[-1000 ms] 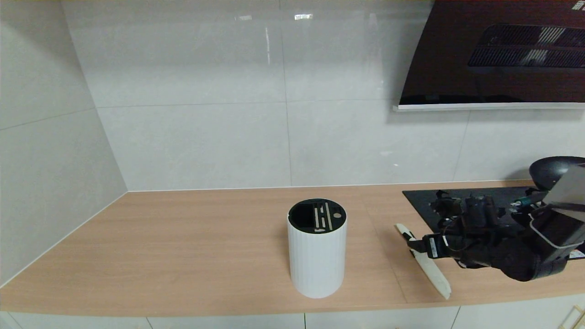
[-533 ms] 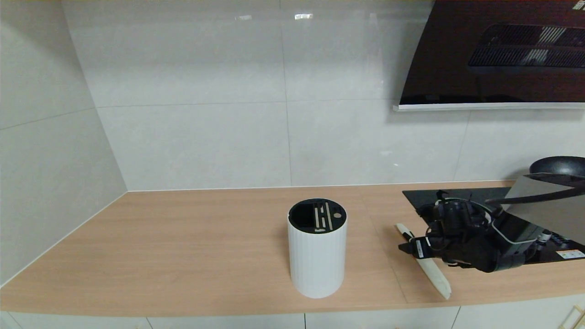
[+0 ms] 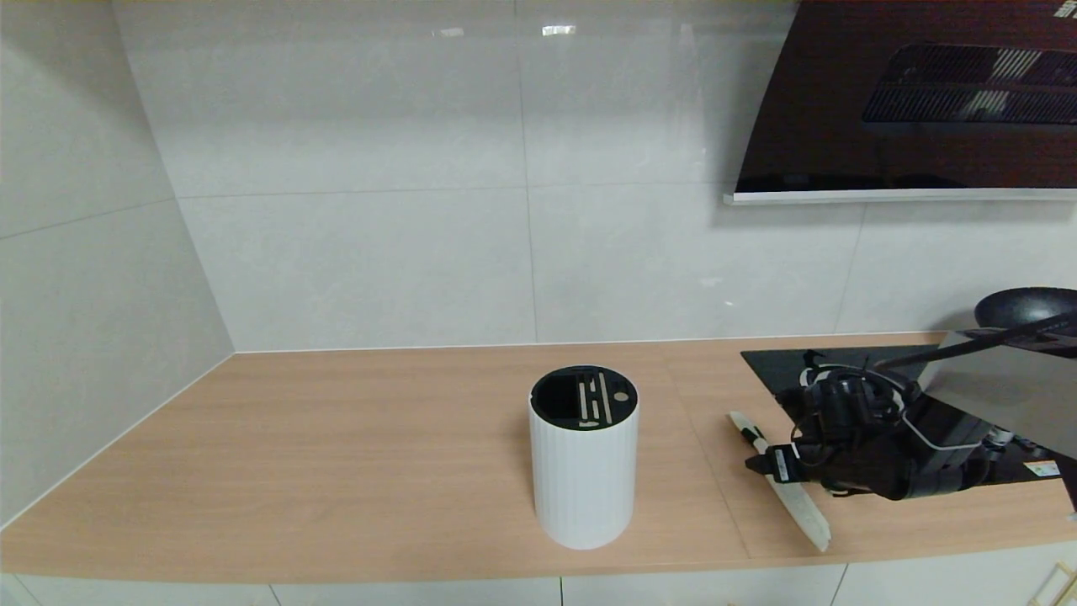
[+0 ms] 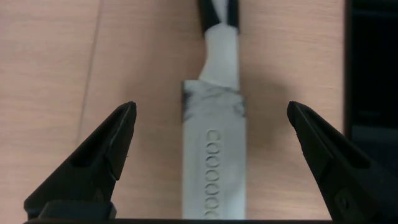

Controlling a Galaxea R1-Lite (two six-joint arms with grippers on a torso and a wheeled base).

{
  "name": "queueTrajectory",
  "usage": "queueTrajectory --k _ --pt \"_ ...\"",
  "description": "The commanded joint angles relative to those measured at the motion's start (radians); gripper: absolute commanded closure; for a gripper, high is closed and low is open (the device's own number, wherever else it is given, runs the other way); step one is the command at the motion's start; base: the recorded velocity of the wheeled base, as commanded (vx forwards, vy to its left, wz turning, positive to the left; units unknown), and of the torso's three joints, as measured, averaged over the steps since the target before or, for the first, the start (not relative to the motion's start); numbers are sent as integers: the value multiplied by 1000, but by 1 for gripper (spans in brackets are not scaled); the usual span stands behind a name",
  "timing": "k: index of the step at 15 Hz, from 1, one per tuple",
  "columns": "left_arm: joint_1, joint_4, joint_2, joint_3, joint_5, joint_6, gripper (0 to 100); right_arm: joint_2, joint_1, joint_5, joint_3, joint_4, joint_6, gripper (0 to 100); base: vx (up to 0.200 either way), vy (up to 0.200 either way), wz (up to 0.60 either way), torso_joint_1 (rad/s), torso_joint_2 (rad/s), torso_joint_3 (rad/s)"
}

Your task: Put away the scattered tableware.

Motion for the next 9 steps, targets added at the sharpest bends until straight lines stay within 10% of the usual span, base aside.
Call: queueTrajectory --k 1,9 --pt "0 0 0 0 0 0 0 19 -4 1 -18 1 0 0 0 0 0 0 0 0" --pt "0 0 0 0 0 0 0 46 -8 -10 -42 3 -2 0 0 0 0 0 0 0"
